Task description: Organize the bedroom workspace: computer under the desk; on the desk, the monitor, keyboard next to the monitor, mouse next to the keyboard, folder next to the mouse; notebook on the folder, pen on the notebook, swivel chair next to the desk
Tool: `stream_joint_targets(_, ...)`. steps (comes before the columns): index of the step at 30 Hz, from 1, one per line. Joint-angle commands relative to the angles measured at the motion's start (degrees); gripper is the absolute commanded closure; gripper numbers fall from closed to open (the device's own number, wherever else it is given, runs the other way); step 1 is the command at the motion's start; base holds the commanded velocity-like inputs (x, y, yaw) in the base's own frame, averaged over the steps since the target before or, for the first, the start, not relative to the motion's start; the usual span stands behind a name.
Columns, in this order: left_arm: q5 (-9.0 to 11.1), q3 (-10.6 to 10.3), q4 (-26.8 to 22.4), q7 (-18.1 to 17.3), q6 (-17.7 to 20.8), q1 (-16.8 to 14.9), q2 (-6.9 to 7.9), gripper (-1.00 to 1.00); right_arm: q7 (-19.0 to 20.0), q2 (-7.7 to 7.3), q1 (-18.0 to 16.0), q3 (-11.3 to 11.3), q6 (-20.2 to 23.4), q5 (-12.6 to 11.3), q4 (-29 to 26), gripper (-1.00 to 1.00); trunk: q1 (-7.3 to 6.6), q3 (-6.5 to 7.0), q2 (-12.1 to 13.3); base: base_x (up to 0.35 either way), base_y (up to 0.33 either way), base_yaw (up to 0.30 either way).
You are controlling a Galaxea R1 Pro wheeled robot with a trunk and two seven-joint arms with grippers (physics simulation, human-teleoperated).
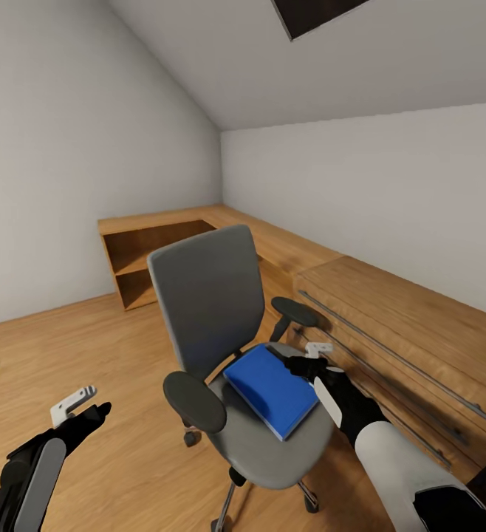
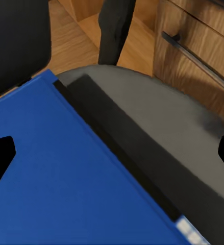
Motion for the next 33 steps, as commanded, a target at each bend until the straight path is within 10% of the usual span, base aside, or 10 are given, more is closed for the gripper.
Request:
stream_joint_targets(1, 0.6, 0.0, -0.1, 0.5, 0.2, 0.0, 0.01, -1.00, -0.1, -0.02, 0.0, 0.5, -0.2, -0.5, -0.2, -1.00, 0.22, -0.24, -0.4, 0.000, 0.000, 0.000)
stream_joint_targets(33, 0.6, 0.0, -0.1, 0.6, 0.2, 0.0, 0.18, -1.00, -0.1, 0.01, 0.0, 0.8, -1.5, -1.1, -0.5, -1.00, 2.42, -2.04, -4.5, 0.026, 0.000, 0.000)
